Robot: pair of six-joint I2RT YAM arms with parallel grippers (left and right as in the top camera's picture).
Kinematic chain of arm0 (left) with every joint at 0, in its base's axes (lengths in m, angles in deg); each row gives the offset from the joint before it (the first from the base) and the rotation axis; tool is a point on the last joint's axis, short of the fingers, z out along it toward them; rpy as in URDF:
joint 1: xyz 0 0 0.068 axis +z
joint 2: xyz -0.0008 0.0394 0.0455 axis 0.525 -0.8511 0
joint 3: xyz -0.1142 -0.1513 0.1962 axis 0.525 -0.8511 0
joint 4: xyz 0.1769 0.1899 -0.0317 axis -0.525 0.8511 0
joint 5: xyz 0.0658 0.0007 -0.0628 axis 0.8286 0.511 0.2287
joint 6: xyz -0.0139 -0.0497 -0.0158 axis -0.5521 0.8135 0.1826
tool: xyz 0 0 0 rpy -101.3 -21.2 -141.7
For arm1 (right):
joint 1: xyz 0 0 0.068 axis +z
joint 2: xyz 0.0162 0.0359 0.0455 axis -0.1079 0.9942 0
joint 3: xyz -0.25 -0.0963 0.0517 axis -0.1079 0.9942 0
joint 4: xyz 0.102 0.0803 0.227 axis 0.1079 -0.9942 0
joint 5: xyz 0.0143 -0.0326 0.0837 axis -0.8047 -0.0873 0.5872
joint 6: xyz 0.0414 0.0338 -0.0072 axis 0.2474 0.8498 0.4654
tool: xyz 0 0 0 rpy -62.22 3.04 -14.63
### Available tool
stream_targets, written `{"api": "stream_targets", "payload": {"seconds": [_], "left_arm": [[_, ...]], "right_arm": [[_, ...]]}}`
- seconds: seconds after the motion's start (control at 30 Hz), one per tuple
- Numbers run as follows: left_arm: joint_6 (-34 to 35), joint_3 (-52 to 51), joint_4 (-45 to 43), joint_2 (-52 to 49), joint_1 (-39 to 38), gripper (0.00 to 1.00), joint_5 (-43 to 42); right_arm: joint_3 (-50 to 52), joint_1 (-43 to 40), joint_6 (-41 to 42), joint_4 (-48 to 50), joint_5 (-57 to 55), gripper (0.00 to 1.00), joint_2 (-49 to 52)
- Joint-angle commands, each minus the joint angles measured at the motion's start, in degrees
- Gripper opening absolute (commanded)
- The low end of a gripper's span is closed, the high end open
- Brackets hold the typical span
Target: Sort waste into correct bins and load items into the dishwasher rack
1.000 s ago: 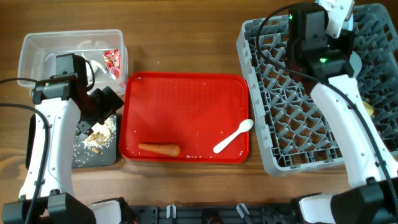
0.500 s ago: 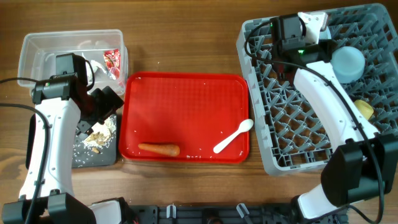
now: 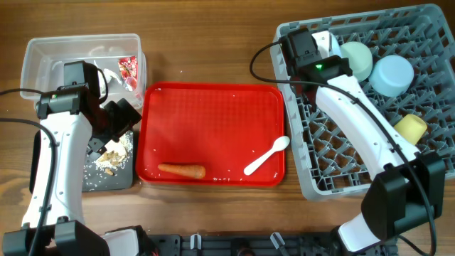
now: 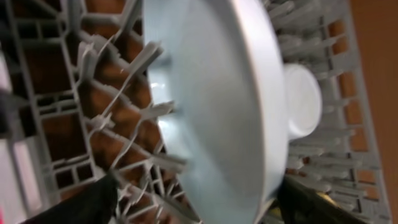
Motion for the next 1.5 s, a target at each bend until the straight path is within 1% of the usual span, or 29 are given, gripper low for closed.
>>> {"api": "stream_targets", "payload": {"seconds": [0.0,0.03,0.07,0.1,0.17,0.2,0.23,0.33,0.43,0.6,0.67,0.7,0.73,0.77,0.87,0.97,1.07,1.17,1.3,1.47], "left_arm": [[1.01,0.00,-0.13,1.18,0.26,1.00,0.35],[1.01,0.00,-0.13,1.18,0.26,1.00,0.35],[1.01,0.00,-0.13,1.18,0.26,1.00,0.35],[1.01,0.00,-0.15,1.18,0.26,1.00,0.35],[1.01,0.00,-0.15,1.16,0.26,1.00,0.35],[1.01,0.00,-0.15,1.18,0.26,1.00,0.35],[1.01,0.00,-0.17,1.16,0.26,1.00,0.35],[1.01,0.00,-0.20,1.16,0.26,1.00,0.35],[1.01,0.00,-0.17,1.16,0.26,1.00,0.35],[1.01,0.00,-0.15,1.16,0.26,1.00,0.35],[1.01,-0.02,-0.13,1.16,0.26,1.00,0.35],[1.01,0.00,-0.13,1.16,0.26,1.00,0.35],[1.01,0.00,-0.13,1.16,0.26,1.00,0.35],[0.98,0.00,-0.13,1.16,0.26,1.00,0.35],[0.98,0.00,-0.13,1.16,0.26,1.00,0.35],[0.98,0.00,-0.13,1.16,0.26,1.00,0.35],[0.98,0.00,-0.13,1.16,0.26,1.00,0.35],[0.98,0.00,-0.13,1.16,0.26,1.00,0.35],[0.98,-0.02,0.11,1.16,0.26,1.00,0.35],[0.98,0.00,0.24,1.16,0.26,1.00,0.35]], "right_arm": [[0.37,-0.09,0.22,-1.40,8.61,1.00,-4.55],[0.37,-0.09,0.24,-1.53,12.41,1.00,-6.51],[0.37,-0.09,0.26,-1.40,18.58,1.00,-8.94],[0.37,-0.09,0.26,-1.09,26.97,1.00,-11.21],[0.37,-0.09,0.28,-1.01,40.06,1.00,-13.62],[0.39,-0.09,0.94,-0.83,47.08,1.00,-14.40],[0.39,0.07,4.63,-1.33,51.10,1.00,-14.51],[0.57,2.84,11.47,-4.00,48.89,1.00,-13.97],[0.57,9.33,22.05,-6.47,41.79,1.00,-12.70],[0.57,15.91,34.10,-7.69,39.98,1.00,-8.22],[0.57,17.00,42.25,-9.29,39.91,1.00,-5.05],[0.57,17.40,48.89,-10.97,39.91,1.00,-3.21],[0.57,17.57,53.24,-12.20,39.91,1.00,-1.88],[0.59,17.66,55.21,-12.70,39.85,0.99,-0.63],[0.59,17.70,57.70,-13.09,39.69,1.00,2.43],[2.10,17.70,59.47,-12.50,39.69,1.00,3.37],[8.13,17.70,63.32,-6.86,39.76,1.00,3.37],[13.14,17.68,64.94,-1.31,39.93,1.00,3.37],[16.68,17.22,66.47,3.06,37.31,1.00,3.37],[21.07,15.39,68.26,8.24,38.58,1.00,3.37]]}}
